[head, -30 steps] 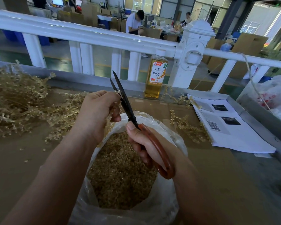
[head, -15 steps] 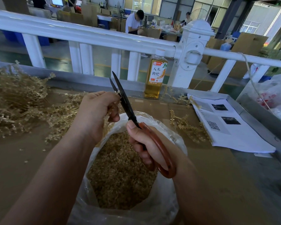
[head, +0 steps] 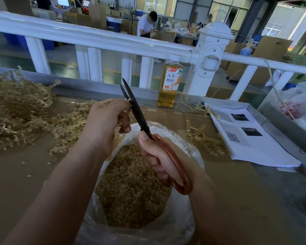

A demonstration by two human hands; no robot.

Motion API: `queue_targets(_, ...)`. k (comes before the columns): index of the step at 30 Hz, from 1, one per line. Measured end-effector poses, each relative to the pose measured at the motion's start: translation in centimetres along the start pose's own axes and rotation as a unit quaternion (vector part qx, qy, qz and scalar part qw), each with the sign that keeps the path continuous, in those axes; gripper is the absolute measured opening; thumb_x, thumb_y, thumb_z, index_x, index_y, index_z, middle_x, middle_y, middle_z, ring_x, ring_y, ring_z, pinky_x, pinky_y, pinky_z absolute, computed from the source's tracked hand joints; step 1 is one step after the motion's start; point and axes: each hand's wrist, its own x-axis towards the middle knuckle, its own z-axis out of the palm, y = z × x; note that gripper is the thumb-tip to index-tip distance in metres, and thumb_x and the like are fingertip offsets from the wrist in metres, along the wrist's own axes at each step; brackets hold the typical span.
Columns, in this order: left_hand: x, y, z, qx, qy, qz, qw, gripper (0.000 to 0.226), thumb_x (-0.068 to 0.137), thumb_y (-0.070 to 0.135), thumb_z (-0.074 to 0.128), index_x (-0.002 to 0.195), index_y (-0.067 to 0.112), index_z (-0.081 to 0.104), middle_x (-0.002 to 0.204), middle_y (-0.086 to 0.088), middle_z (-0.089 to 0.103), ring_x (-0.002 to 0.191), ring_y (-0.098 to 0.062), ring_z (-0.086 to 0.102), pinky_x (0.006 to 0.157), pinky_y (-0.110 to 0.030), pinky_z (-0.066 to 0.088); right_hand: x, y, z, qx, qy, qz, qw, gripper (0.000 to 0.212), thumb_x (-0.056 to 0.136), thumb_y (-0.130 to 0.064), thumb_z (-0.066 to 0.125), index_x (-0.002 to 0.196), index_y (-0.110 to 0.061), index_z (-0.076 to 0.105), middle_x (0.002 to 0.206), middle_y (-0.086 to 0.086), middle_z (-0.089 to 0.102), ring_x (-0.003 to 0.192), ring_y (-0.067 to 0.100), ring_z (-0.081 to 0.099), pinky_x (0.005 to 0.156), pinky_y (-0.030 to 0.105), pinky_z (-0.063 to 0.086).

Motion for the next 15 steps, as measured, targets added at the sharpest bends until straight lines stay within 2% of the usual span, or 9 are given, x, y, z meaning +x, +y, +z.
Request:
queue_targets(6,-0.08,-0.13,-0.24,-0.005,-0.004,0.004,1.000,0.026,0.086,0.006,0.054,0.060,0.010,0.051,0.040,0.002,0.046,0.037,-0.012,0.040,0.038,-0.016,0.035,0.16,0.69,0.03,0.005,-0.002,-0.008,1.000,0.042,0.064,-0.064,0.036,0.070,-0.023,0.044,0.055,-0.005,0.032,0.027,0.000,0.031,0.031,0.008,0.023)
queue_targets(8,-0.08,-0.15,-0.28,0.000,-0.007,0.006,1.000,0.026,0.087,0.007,0.054,0.062,0.012,0.050,0.043,0.002,0.049,0.035,-0.012,0.038,0.035,-0.014,0.030,0.21,0.80,0.07,0.008,-0.001,-0.012,1.000,0.044,0.064,-0.066,0.037,0.070,-0.023,0.044,0.055,-0.006,0.033,0.028,0.000,0.031,0.031,0.009,0.024)
queue_targets(12,-0.07,-0.22,-0.37,0.007,-0.001,0.013,1.000,0.025,0.087,0.005,0.056,0.063,0.012,0.053,0.042,0.003,0.044,0.034,-0.008,0.033,0.034,-0.013,0.027,0.27,0.84,-0.17,-0.034,0.022,-0.014,0.999,0.040,0.075,-0.065,0.037,0.073,-0.026,0.047,0.055,-0.006,0.040,0.037,0.001,0.035,0.039,0.015,0.032)
queue_targets(15,-0.03,-0.26,-0.38,0.000,0.004,0.012,1.000,0.023,0.087,0.002,0.054,0.065,0.010,0.055,0.039,0.006,0.042,0.034,-0.006,0.032,0.035,-0.013,0.027,0.24,0.63,-0.24,-0.051,0.037,-0.010,0.998,0.040,0.071,-0.067,0.035,0.074,-0.029,0.047,0.057,-0.006,0.043,0.038,0.000,0.037,0.043,0.017,0.033)
